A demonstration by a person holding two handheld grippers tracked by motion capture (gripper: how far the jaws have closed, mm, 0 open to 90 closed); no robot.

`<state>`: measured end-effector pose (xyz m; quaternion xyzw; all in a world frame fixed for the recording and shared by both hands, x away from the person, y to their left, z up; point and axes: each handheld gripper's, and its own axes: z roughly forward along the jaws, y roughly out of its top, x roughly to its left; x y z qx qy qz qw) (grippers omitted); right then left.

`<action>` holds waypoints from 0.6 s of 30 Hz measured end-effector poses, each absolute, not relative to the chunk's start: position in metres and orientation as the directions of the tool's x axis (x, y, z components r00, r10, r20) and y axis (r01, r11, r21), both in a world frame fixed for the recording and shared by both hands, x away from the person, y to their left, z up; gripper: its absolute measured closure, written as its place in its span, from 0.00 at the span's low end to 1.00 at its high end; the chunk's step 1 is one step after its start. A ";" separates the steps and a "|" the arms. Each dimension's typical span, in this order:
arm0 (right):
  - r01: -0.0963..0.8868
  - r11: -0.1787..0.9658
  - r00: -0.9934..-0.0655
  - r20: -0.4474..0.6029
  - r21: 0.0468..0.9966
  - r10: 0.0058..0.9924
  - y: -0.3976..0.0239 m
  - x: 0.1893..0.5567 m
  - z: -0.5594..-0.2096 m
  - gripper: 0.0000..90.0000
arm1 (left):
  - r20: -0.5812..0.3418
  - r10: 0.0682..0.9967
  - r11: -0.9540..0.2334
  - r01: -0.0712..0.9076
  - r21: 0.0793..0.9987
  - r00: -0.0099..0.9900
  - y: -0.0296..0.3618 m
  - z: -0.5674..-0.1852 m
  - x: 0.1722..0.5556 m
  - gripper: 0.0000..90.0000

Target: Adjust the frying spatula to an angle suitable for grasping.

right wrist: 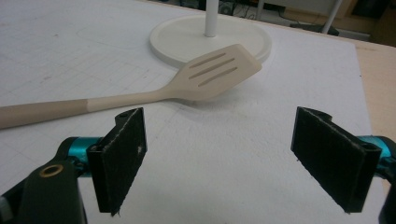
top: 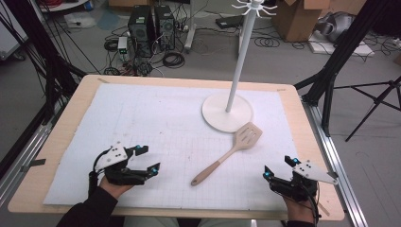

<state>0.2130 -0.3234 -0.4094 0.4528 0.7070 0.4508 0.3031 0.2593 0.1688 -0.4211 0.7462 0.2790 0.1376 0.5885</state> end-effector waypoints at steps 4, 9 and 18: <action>0.371 0.181 -0.404 -0.018 0.911 0.915 -0.323 0.214 -0.410 0.19 | -0.143 0.537 -0.163 0.268 0.949 0.831 0.144 -0.422 0.263 0.32; 0.373 0.183 -0.408 -0.017 0.909 0.913 -0.321 0.216 -0.410 0.19 | -0.165 0.506 -0.201 0.302 0.932 0.847 0.118 -0.420 0.270 0.32; 0.370 0.193 -0.419 -0.022 0.909 0.908 -0.320 0.219 -0.411 0.19 | -0.148 0.479 -0.332 0.335 0.882 0.865 0.055 -0.428 0.279 0.37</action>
